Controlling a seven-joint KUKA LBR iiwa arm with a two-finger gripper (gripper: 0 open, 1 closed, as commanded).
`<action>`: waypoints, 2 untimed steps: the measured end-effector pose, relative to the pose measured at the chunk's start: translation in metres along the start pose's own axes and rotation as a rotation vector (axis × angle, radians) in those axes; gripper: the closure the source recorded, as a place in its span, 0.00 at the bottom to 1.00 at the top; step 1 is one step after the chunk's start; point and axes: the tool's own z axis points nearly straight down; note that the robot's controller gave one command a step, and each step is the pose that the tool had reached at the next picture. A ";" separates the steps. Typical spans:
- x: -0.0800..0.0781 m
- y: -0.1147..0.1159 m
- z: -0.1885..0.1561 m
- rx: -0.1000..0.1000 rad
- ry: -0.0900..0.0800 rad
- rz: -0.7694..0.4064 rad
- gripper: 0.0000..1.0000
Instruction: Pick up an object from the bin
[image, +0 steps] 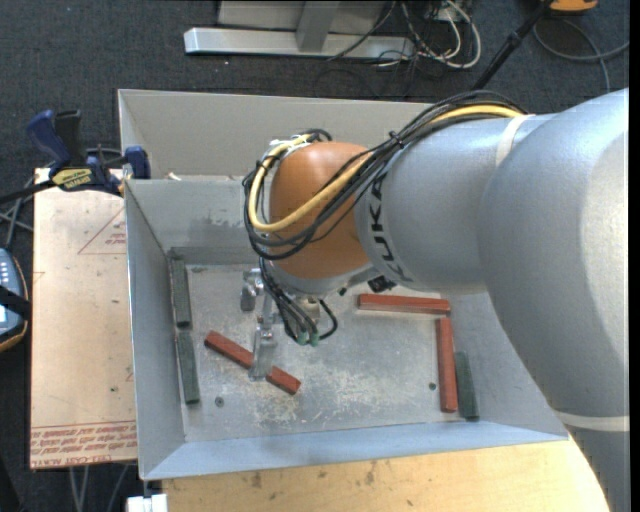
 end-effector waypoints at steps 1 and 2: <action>0.003 -0.014 0.029 0.005 0.011 0.137 0.00; -0.007 0.002 0.047 0.004 0.005 0.251 0.00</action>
Offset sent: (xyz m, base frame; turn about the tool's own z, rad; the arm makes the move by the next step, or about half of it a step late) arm 0.0151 0.0209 -0.0661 0.1545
